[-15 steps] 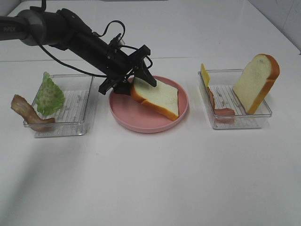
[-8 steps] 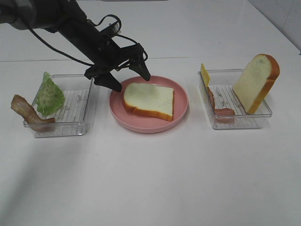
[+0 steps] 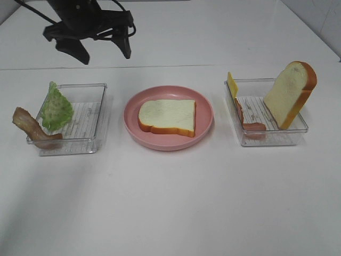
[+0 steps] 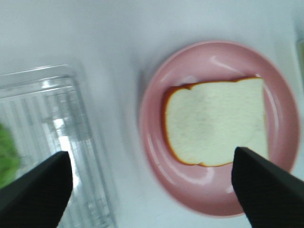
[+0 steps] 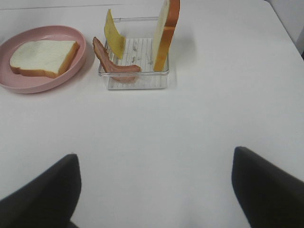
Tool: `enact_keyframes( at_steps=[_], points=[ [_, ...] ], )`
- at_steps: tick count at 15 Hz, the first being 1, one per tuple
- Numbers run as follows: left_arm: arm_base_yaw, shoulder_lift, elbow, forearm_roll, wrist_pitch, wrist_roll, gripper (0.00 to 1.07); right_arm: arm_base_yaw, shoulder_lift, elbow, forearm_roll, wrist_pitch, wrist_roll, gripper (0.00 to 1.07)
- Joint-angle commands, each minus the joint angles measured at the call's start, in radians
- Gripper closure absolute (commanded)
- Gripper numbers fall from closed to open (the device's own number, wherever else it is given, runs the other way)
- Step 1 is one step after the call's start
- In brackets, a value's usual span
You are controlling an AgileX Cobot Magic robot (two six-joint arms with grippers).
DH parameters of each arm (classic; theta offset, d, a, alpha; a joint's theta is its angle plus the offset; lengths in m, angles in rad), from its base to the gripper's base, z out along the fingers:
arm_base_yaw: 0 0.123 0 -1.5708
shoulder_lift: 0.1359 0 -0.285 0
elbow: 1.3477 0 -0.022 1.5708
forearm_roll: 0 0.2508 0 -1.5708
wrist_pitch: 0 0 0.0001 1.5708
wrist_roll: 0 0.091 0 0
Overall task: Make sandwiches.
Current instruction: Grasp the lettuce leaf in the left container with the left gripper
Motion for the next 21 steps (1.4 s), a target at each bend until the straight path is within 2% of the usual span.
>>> enact_keyframes(
  at_steps=[1,4,7,11,13,21],
  points=[
    [-0.004,-0.04,-0.002,0.212,0.138,-0.093,0.21,-0.007,-0.012,0.003,0.0,-0.011,0.002,0.27],
    [-0.004,-0.038,-0.001,0.348,0.208,-0.107,0.21,-0.007,-0.012,0.003,0.0,-0.011,0.002,0.27],
    [0.004,-0.021,-0.001,0.412,0.236,-0.137,0.22,-0.007,-0.012,0.003,0.0,-0.011,0.002,0.27],
    [0.102,0.027,0.001,0.289,0.236,-0.131,0.24,-0.007,-0.012,0.003,0.0,-0.011,0.002,0.27],
    [0.139,0.064,0.001,0.268,0.231,-0.126,0.24,-0.007,-0.012,0.003,0.0,-0.011,0.002,0.27],
    [0.147,0.184,0.001,0.264,0.153,-0.083,0.31,-0.007,-0.012,0.003,0.0,-0.011,0.002,0.27]
  ],
)
